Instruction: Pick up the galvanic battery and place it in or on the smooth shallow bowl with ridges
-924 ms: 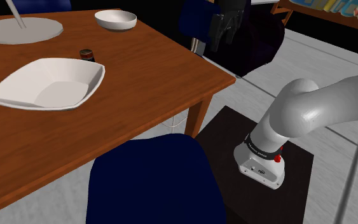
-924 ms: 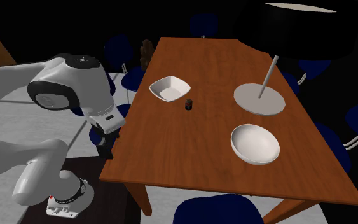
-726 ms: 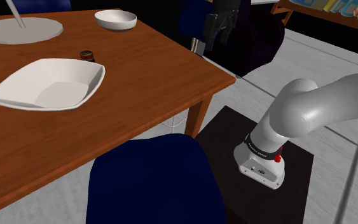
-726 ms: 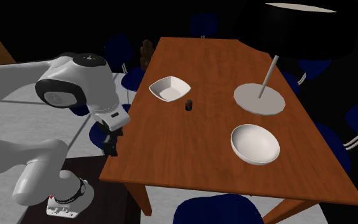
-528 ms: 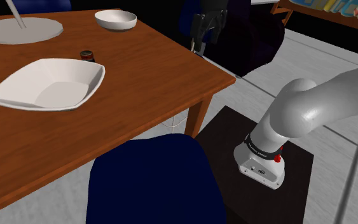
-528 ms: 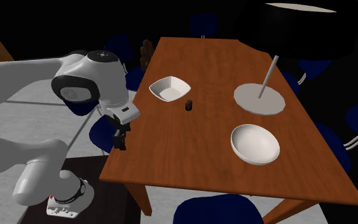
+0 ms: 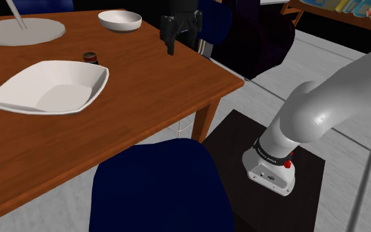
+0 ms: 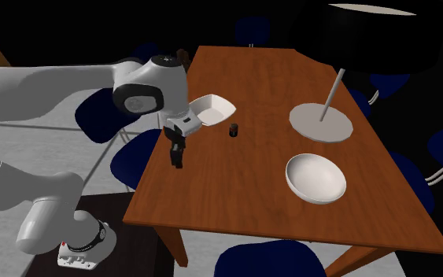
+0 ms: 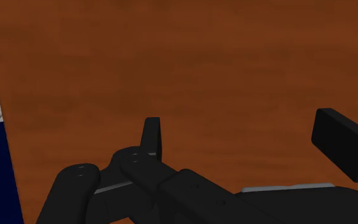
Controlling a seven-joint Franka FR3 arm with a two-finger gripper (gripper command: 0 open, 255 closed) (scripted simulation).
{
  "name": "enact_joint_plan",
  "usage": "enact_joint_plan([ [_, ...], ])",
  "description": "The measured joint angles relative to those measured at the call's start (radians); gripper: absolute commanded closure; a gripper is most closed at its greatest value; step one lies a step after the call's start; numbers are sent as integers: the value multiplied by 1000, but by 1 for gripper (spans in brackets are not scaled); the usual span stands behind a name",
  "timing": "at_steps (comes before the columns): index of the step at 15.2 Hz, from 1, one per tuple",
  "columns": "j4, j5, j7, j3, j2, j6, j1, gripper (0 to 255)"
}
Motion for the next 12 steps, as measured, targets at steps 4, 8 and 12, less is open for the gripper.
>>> enact_joint_plan([
  [4,127,-13,73,53,154,34,4,0],
  [8,235,-41,143,95,287,63,15,0],
  [12,395,-89,216,129,444,59,35,0],
])
